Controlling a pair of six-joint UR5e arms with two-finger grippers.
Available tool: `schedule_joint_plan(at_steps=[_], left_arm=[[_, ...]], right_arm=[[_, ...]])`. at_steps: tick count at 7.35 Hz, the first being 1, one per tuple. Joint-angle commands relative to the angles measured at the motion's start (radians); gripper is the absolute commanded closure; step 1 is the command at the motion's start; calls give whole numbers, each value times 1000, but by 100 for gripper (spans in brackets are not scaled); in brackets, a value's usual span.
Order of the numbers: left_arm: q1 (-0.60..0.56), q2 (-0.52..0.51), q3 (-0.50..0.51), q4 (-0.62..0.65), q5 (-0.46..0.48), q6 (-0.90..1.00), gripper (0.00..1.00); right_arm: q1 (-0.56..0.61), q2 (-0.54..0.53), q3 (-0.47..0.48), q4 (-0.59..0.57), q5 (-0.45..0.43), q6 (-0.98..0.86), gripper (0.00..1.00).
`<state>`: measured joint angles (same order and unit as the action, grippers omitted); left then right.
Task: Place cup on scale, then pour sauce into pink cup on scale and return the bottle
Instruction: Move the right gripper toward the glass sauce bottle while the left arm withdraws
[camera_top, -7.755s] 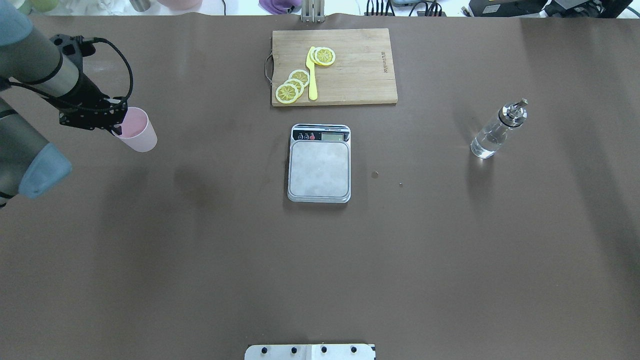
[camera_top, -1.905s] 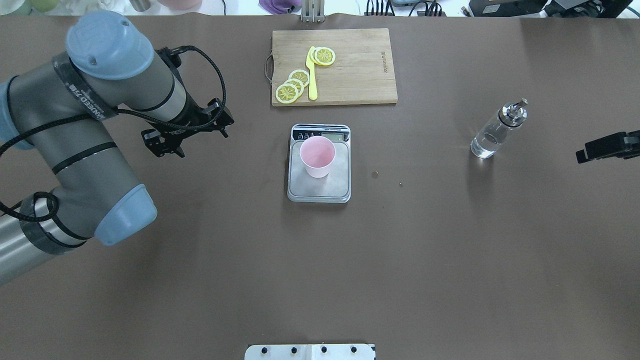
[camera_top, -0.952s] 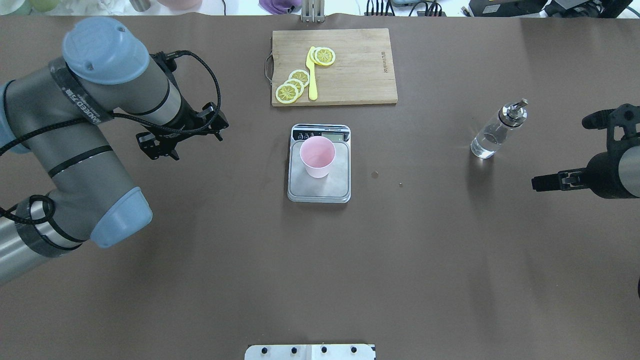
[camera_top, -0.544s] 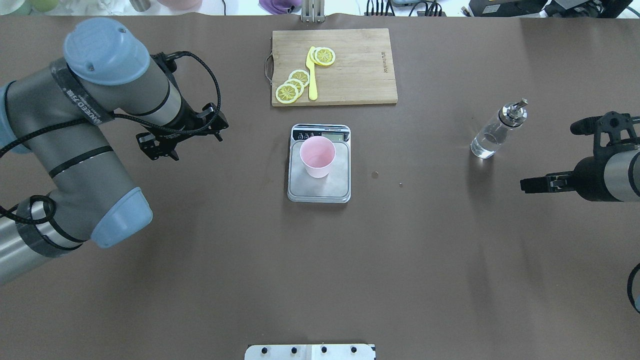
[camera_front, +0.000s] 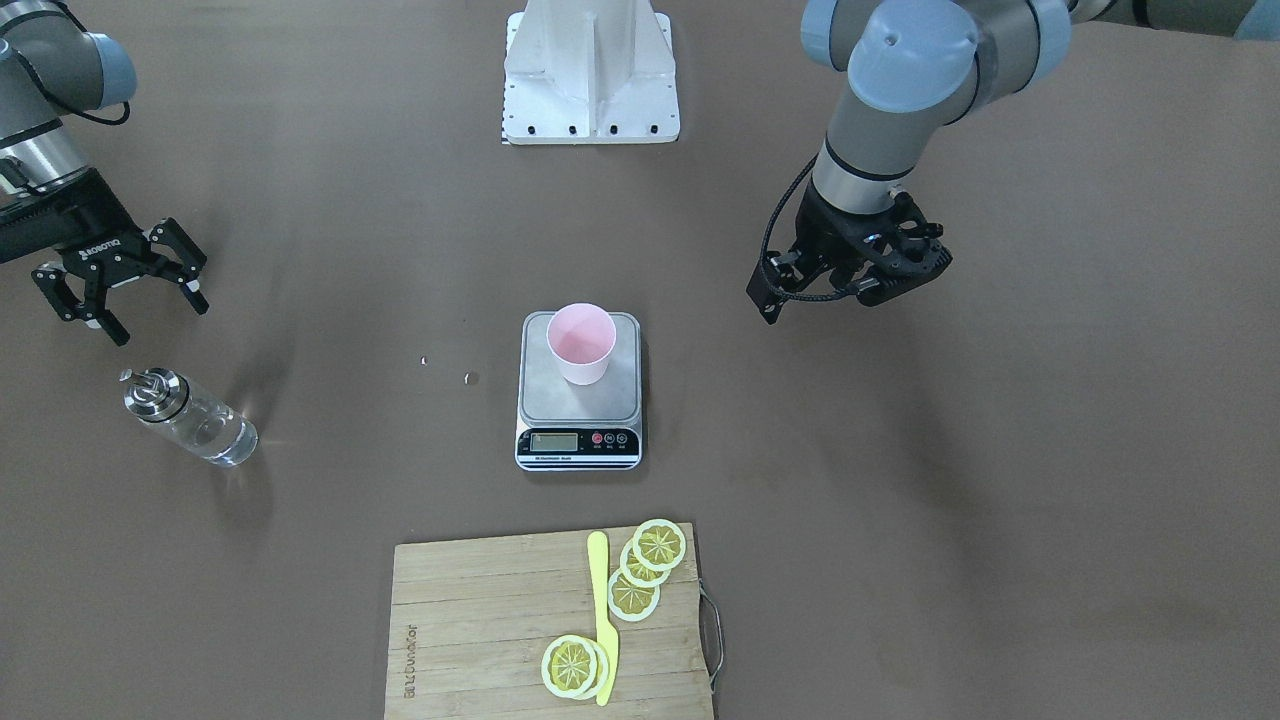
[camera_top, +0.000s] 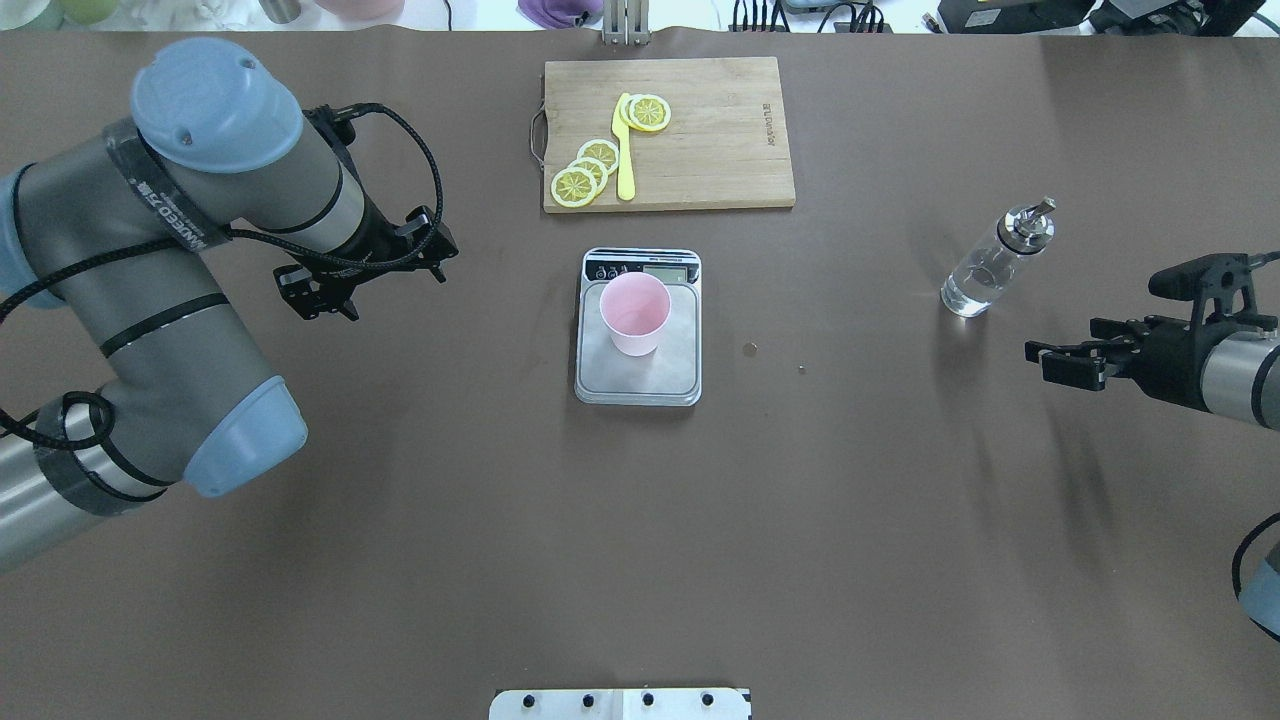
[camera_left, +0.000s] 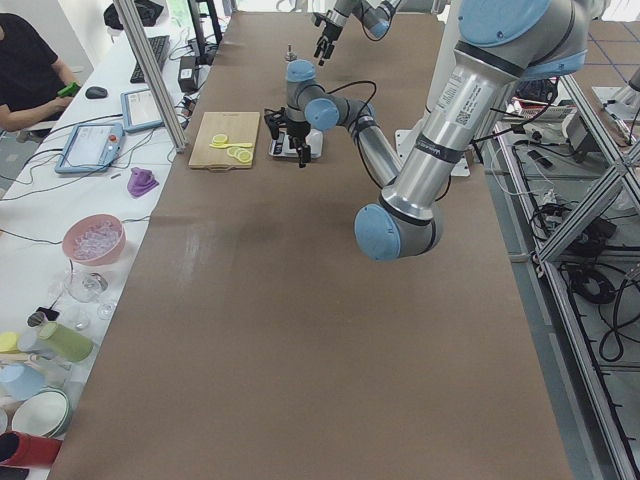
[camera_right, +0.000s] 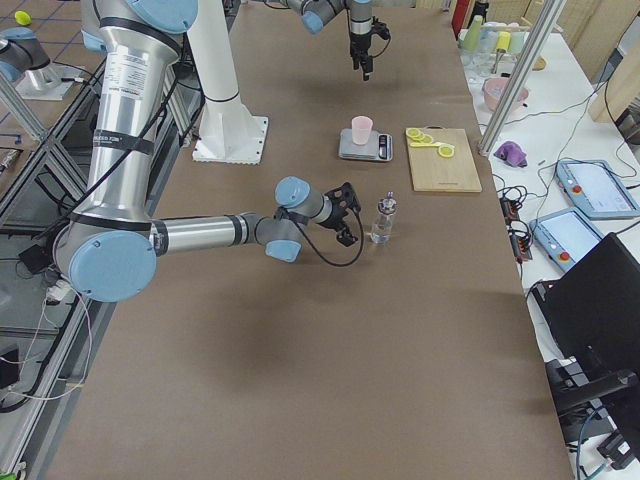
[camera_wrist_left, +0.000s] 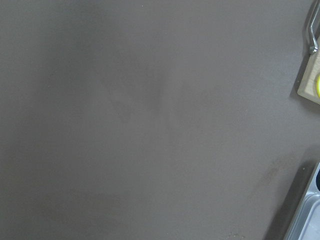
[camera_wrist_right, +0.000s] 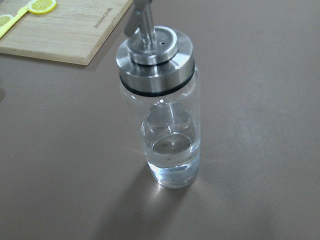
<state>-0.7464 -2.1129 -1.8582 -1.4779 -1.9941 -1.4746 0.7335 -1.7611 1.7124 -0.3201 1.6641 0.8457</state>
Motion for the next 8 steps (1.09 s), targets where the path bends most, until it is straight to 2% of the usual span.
schedule_joint_plan(at_steps=[1, 4, 5, 8], left_arm=[[1, 2, 1, 1, 12, 16, 2], [-1, 5, 2, -1, 12, 17, 2], [5, 28, -1, -4, 12, 17, 2], [1, 30, -2, -4, 12, 42, 2]], right_arm=[[-55, 15, -68, 98, -145, -23, 1], [-143, 15, -69, 98, -341, -27, 5], [-155, 20, -69, 98, -380, -27, 2], [-160, 64, -91, 98, -421, -27, 1]])
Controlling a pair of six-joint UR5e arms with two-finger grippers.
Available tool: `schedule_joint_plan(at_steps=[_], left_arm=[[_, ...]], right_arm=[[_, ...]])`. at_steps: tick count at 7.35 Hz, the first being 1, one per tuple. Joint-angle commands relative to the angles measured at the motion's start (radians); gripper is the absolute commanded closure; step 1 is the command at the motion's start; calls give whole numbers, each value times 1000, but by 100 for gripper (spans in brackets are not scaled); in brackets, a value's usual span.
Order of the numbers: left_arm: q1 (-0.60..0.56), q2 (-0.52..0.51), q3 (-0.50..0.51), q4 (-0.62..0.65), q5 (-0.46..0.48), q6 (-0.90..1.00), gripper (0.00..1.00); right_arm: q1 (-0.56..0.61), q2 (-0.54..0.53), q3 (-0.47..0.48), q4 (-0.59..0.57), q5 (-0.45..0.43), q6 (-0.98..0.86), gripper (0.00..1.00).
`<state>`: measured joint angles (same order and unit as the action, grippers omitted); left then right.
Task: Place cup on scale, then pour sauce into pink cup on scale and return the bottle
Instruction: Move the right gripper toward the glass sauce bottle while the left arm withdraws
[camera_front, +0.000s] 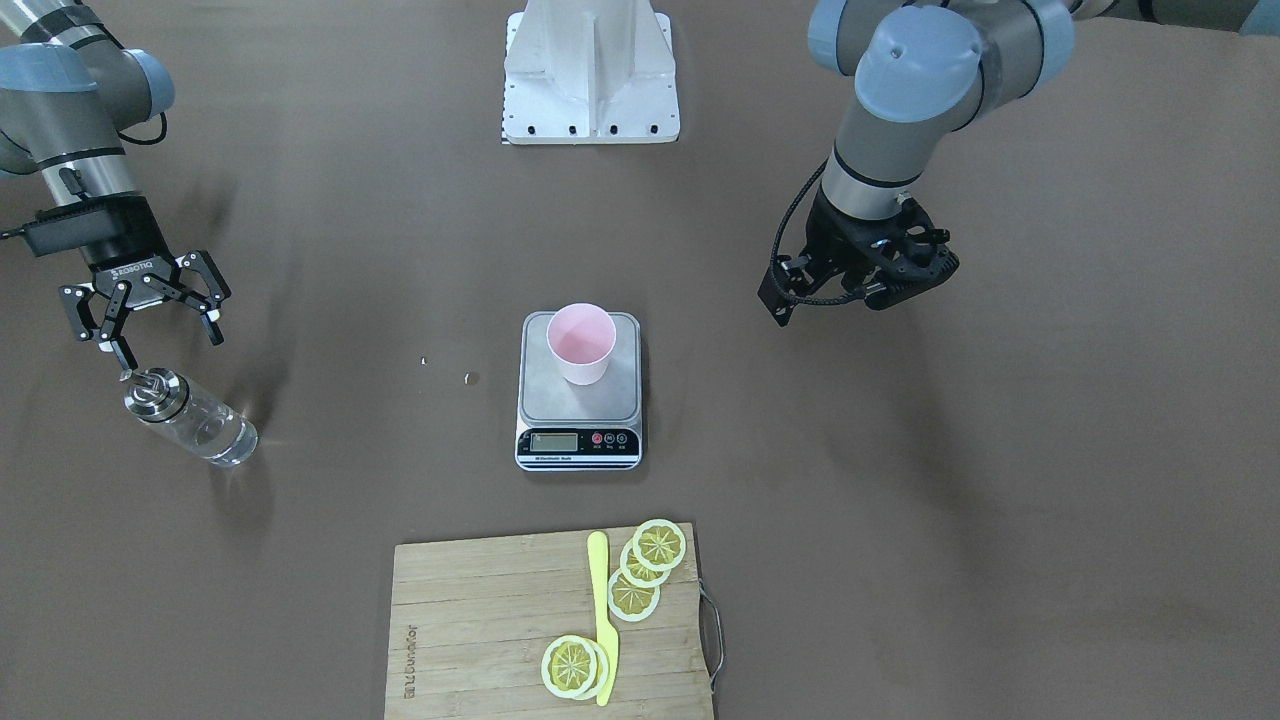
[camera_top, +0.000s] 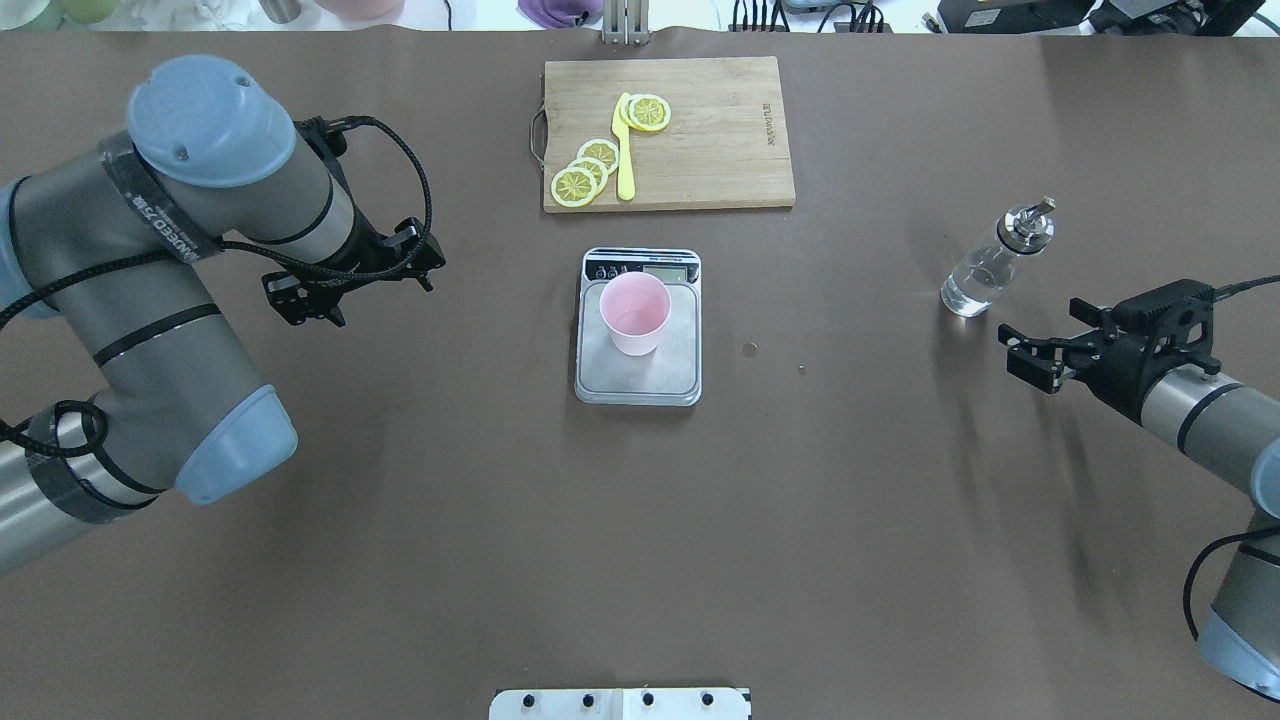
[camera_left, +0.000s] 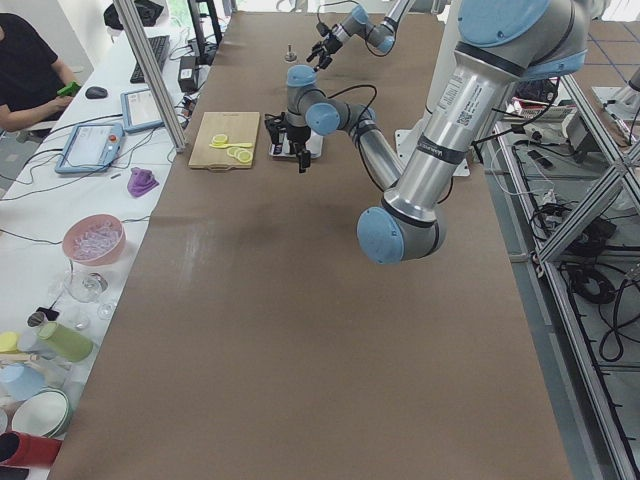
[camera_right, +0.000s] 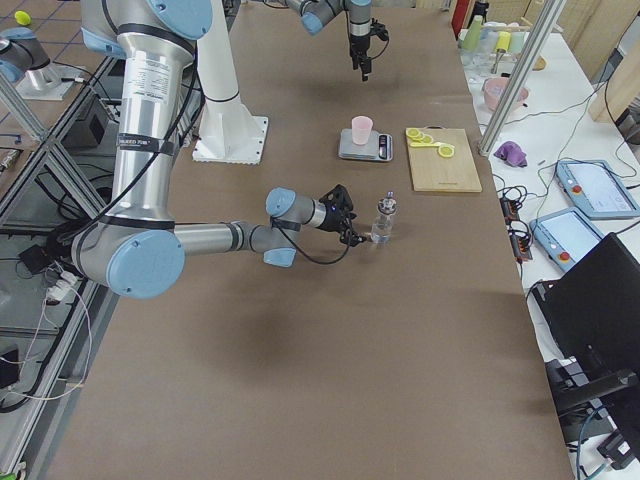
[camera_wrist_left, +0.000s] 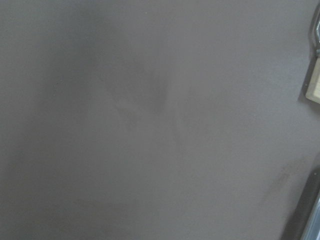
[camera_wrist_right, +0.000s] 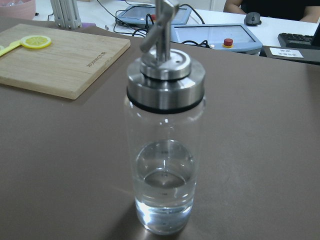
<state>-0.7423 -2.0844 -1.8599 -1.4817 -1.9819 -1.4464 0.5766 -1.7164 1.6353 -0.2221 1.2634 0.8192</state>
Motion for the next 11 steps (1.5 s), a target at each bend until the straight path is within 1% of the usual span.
schedule_joint_plan(at_steps=[1, 4, 6, 8, 10, 11], left_arm=[[-8, 1, -1, 0, 0, 17, 2], [-16, 0, -1, 3, 0, 38, 2], [-19, 0, 1, 3, 0, 38, 2], [-25, 4, 2, 3, 0, 46, 2], [-25, 4, 1, 3, 0, 61, 2], [-25, 4, 1, 3, 0, 61, 2]], right_arm=[[-4, 34, -26, 1, -22, 0, 1], [-3, 73, -75, 4, -62, 0, 1], [-3, 96, -83, 4, -59, -2, 1], [-3, 109, -121, 6, -62, -29, 1], [2, 126, -182, 73, -61, -32, 1], [12, 152, -195, 78, -58, -38, 1]])
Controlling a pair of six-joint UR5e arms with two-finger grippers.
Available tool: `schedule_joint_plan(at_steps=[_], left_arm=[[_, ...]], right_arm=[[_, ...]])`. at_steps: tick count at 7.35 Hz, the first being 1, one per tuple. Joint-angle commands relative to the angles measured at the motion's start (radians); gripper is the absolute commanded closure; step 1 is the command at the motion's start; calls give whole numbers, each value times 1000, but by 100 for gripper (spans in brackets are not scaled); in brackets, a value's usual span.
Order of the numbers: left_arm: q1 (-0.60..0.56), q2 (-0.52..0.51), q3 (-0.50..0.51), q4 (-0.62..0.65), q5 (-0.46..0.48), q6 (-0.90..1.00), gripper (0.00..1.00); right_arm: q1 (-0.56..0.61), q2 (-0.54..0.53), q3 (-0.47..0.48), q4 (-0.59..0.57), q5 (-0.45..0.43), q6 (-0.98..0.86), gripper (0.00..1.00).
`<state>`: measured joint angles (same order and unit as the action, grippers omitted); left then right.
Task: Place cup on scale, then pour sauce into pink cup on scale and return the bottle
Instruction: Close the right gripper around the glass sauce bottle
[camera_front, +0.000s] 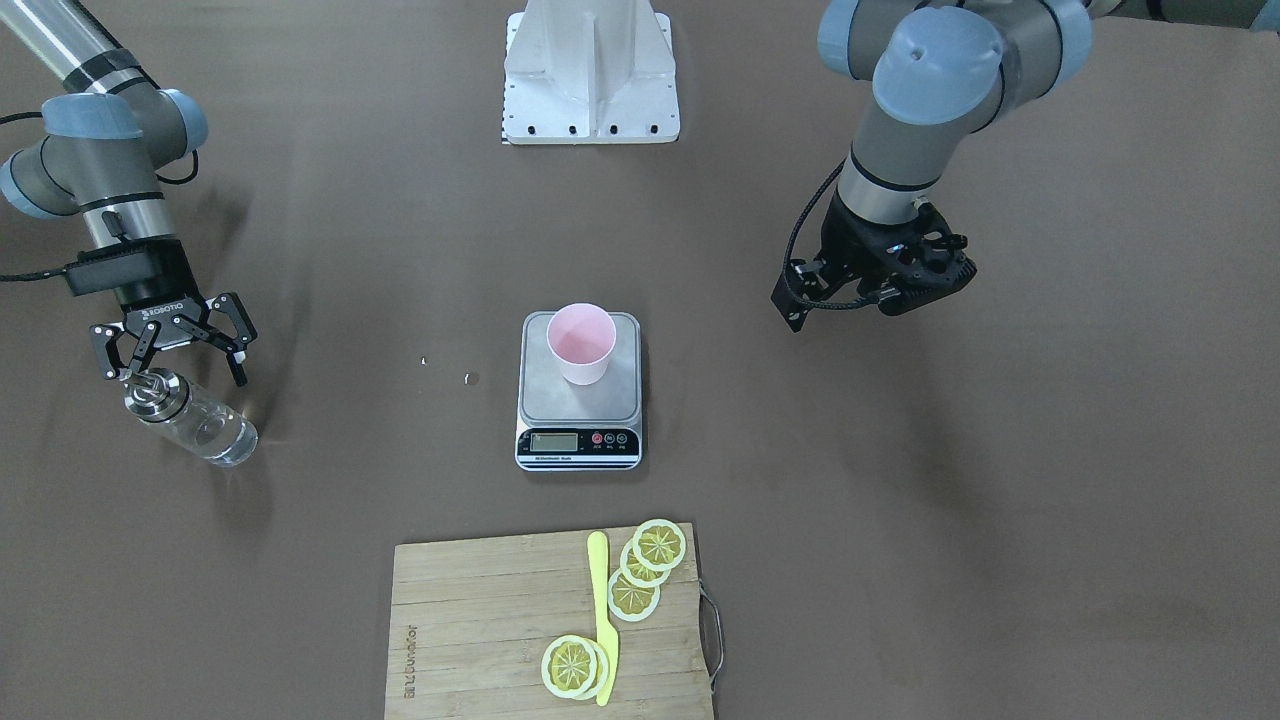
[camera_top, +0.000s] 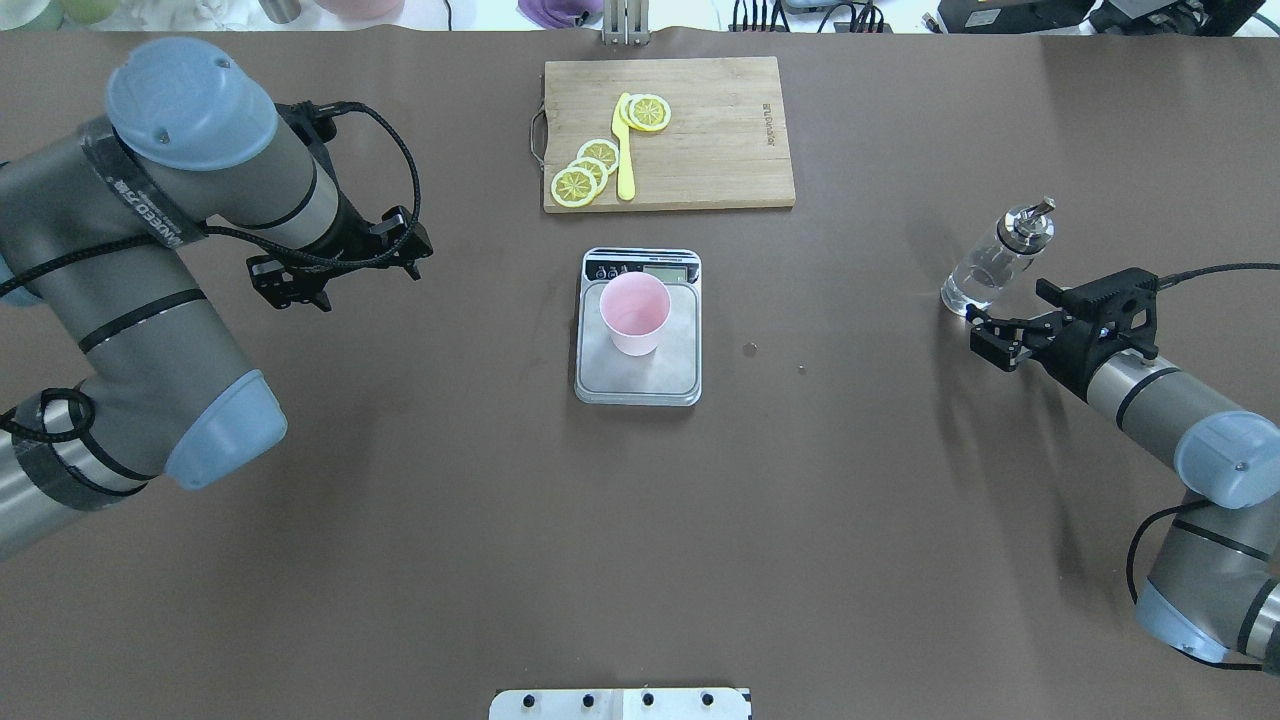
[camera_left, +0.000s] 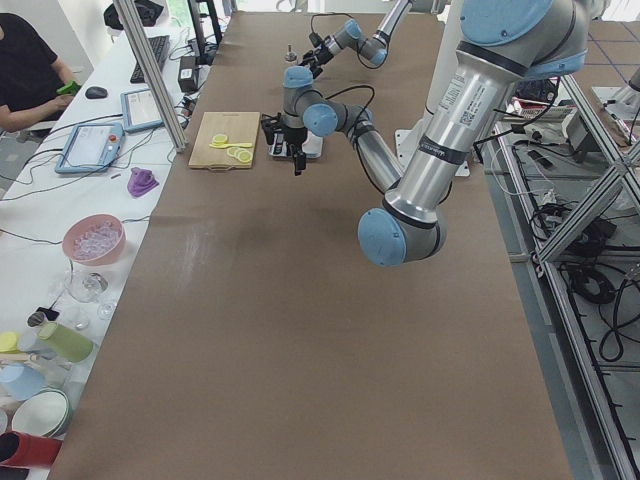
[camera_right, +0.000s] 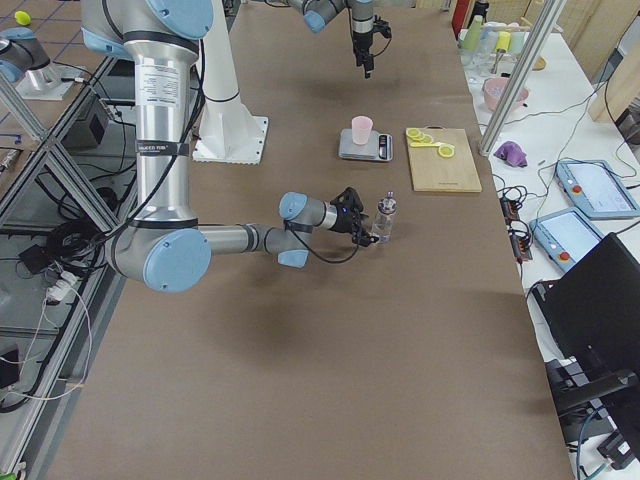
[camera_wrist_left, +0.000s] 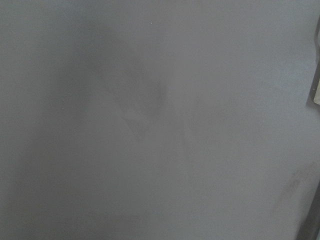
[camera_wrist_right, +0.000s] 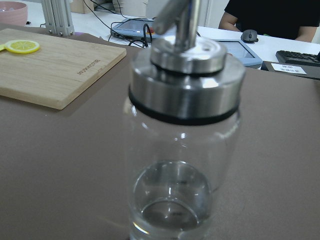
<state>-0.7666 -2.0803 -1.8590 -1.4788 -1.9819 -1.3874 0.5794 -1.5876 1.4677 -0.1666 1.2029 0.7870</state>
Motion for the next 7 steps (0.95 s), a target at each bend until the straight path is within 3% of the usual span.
schedule_joint_plan(at_steps=[1, 7], left_arm=[[0, 0, 0, 2, 0, 2, 2], [-8, 0, -3, 5, -2, 1, 2]], right_arm=[[22, 29, -39, 24, 4, -26, 1], [42, 101, -72, 22, 12, -20, 1]])
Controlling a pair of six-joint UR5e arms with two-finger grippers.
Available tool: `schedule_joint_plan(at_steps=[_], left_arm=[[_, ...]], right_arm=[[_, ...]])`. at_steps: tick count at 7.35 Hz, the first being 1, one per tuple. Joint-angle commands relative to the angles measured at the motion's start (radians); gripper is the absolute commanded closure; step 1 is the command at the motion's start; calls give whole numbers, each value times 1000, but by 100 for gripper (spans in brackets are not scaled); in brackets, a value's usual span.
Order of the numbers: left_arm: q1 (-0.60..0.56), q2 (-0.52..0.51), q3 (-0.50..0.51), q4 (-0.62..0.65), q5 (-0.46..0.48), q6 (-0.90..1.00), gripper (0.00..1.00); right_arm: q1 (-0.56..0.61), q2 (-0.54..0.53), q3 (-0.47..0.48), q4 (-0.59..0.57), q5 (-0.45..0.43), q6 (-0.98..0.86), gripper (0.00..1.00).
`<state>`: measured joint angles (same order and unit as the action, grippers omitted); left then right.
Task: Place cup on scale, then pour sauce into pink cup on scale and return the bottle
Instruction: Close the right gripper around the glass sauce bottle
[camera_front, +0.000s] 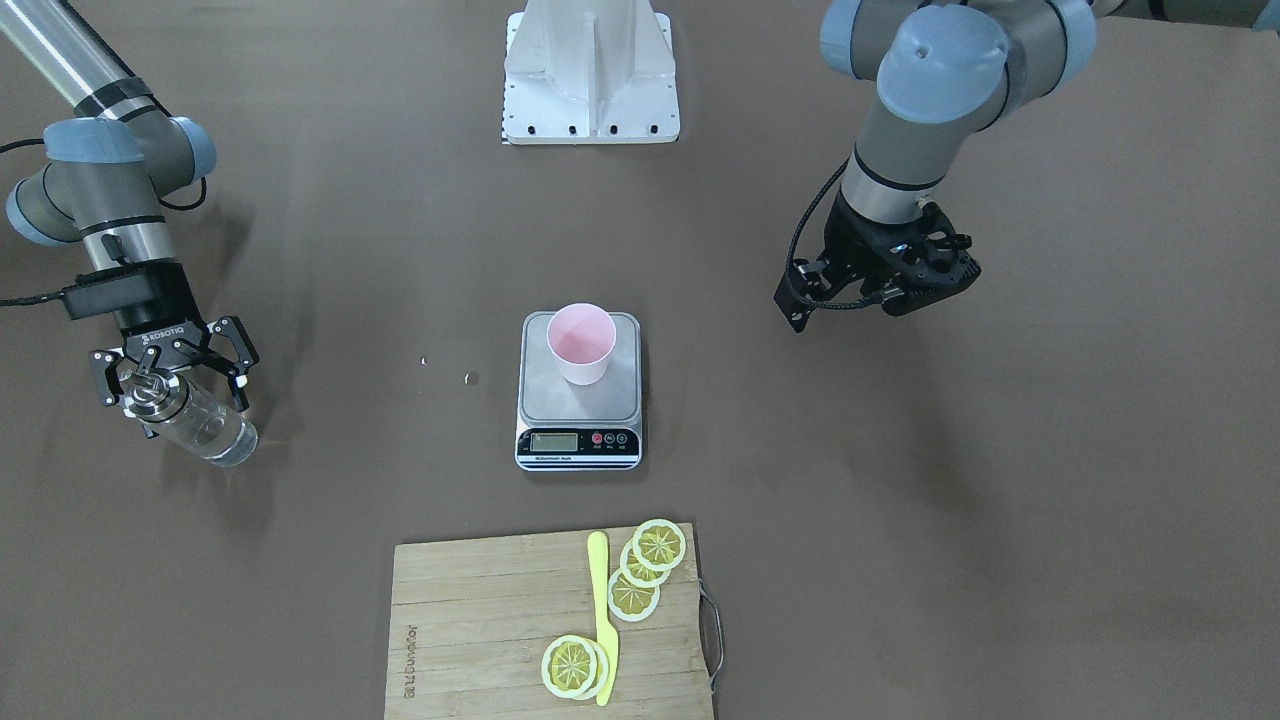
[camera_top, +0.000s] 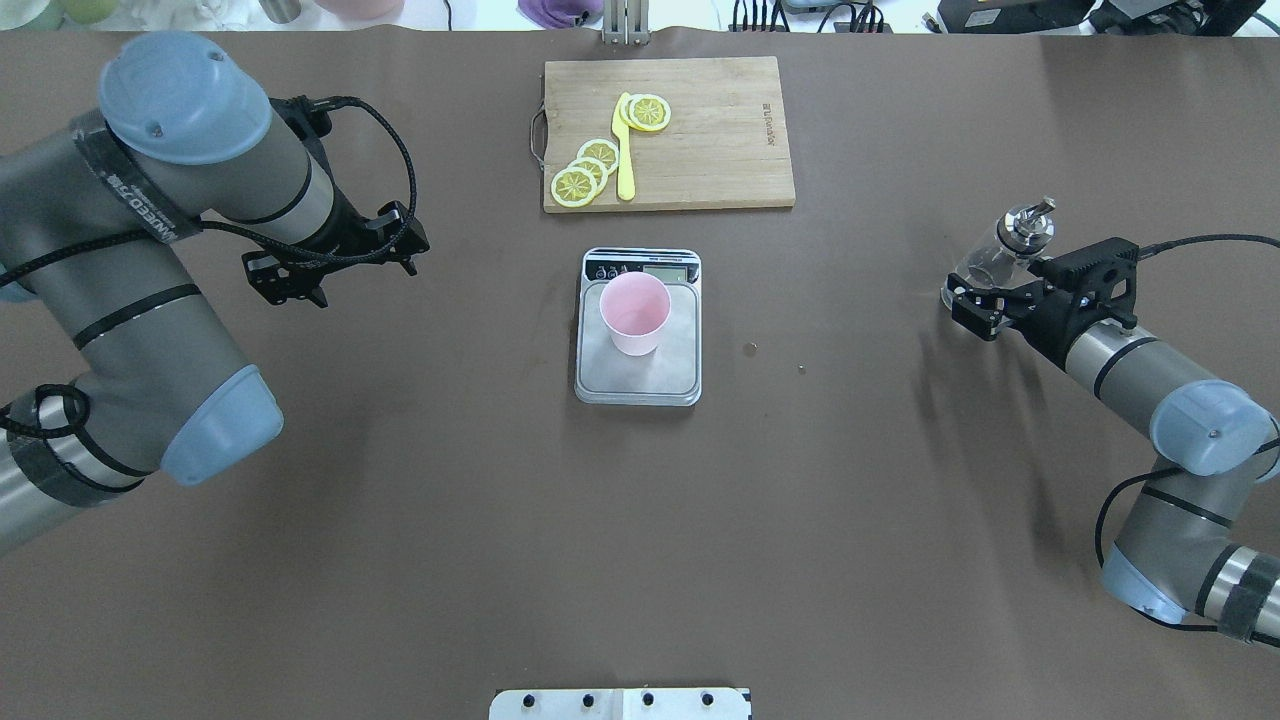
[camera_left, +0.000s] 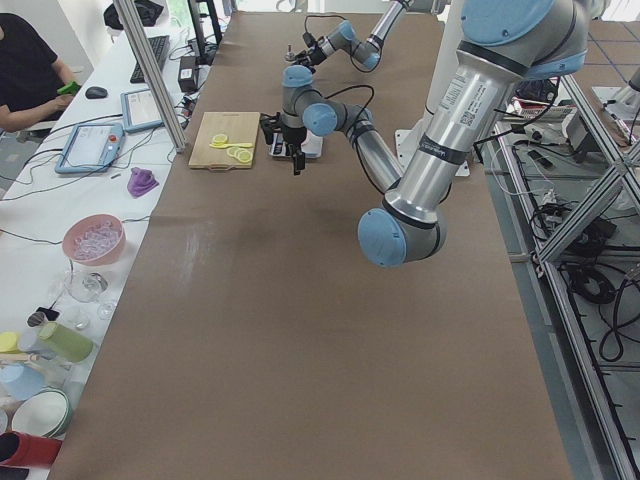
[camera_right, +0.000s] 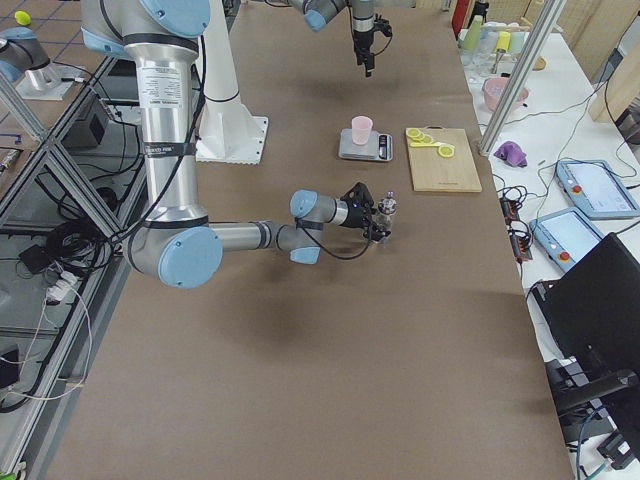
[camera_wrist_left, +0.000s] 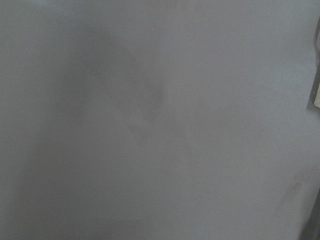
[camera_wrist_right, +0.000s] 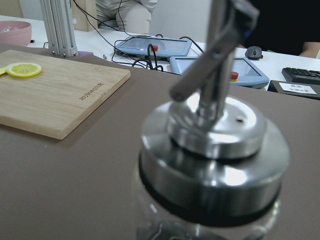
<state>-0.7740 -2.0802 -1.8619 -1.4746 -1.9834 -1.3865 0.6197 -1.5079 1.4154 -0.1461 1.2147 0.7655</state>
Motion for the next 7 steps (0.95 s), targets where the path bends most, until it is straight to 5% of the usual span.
schedule_joint_plan(at_steps=[1, 4, 6, 7], left_arm=[[-1, 2, 0, 0, 1, 0, 2], [-7, 2, 0, 0, 0, 0, 2], [-10, 2, -3, 0, 0, 0, 2], [-10, 2, -2, 0, 1, 0, 2]], right_arm=[[3, 26, -22, 0, 0, 3, 1], [11, 29, -33, 2, 0, 5, 5], [12, 28, -33, 2, 5, 6, 26], [12, 20, -33, 5, 6, 6, 27]])
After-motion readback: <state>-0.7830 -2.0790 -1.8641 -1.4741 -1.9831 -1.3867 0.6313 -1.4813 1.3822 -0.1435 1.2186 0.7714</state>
